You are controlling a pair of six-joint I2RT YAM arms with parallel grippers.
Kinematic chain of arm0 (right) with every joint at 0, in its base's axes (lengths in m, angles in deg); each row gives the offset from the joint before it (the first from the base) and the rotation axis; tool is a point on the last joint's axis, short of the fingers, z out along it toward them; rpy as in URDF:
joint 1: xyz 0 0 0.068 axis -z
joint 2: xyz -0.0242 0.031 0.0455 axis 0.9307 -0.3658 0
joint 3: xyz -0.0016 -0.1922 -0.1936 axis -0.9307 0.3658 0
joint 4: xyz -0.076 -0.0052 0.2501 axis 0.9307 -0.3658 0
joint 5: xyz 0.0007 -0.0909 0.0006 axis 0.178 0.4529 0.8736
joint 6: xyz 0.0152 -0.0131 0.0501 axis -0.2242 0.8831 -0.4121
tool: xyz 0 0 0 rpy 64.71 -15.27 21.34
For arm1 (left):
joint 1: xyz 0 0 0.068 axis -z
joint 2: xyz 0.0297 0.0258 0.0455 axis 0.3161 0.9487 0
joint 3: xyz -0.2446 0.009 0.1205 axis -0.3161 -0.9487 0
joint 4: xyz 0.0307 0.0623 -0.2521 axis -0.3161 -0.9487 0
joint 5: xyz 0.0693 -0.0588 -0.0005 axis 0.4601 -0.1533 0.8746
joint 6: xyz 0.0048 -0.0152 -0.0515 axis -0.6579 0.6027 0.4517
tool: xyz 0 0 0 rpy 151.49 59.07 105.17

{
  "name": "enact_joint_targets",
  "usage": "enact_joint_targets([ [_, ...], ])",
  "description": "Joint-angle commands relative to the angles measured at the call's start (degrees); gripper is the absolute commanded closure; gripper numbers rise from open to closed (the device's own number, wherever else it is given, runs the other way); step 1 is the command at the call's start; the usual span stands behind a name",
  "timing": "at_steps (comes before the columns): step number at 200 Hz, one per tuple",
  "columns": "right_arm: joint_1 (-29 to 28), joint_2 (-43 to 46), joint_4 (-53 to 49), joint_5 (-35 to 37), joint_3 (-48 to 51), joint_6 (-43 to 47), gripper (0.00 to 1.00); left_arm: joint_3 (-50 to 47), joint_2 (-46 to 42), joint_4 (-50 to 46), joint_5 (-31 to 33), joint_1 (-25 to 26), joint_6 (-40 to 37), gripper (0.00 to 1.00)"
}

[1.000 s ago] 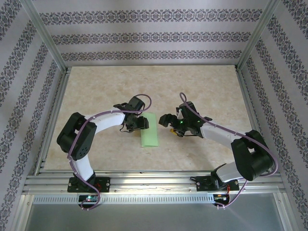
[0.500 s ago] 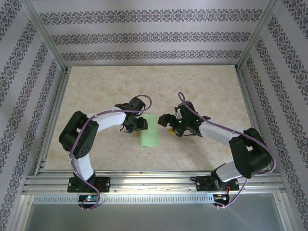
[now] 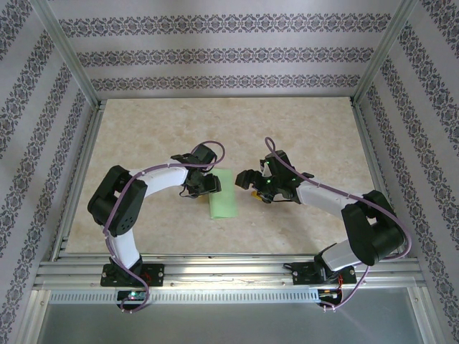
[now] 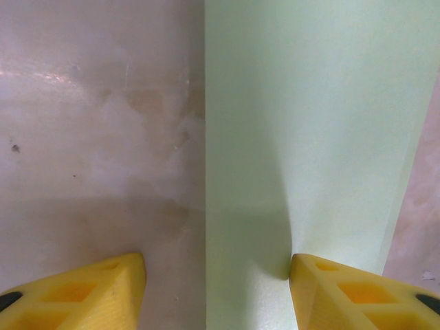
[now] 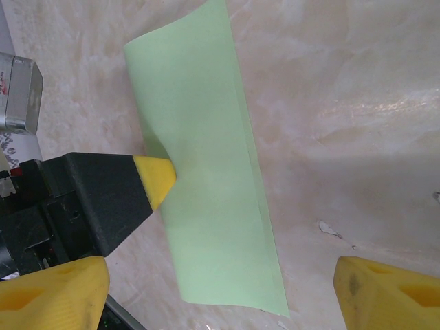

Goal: Fold a paper plane with a square sheet of paper (pick it up from the middle)
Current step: Hold the square sheet of paper at the center of the table.

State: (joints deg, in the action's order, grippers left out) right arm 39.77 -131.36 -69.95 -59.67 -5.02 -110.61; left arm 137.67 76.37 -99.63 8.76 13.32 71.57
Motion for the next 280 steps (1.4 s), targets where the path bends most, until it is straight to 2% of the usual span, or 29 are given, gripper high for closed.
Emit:
enact_joint_targets([
  [1,-0.6,-0.5,-0.2,0.3,-0.6,1.3,0.17,-0.6,1.5,2.0,1.0,-0.4,1.6,0.43],
  [100,-0.5,-1.1,-1.1,1.2,-0.4,1.1,0.19,0.5,3.9,2.5,-1.7,-0.4,-3.2,0.40],
  [280,-0.4,-2.0,-2.1,1.1,-0.8,1.1,0.18,1.9,7.2,1.9,-1.2,-0.2,-2.4,0.36],
])
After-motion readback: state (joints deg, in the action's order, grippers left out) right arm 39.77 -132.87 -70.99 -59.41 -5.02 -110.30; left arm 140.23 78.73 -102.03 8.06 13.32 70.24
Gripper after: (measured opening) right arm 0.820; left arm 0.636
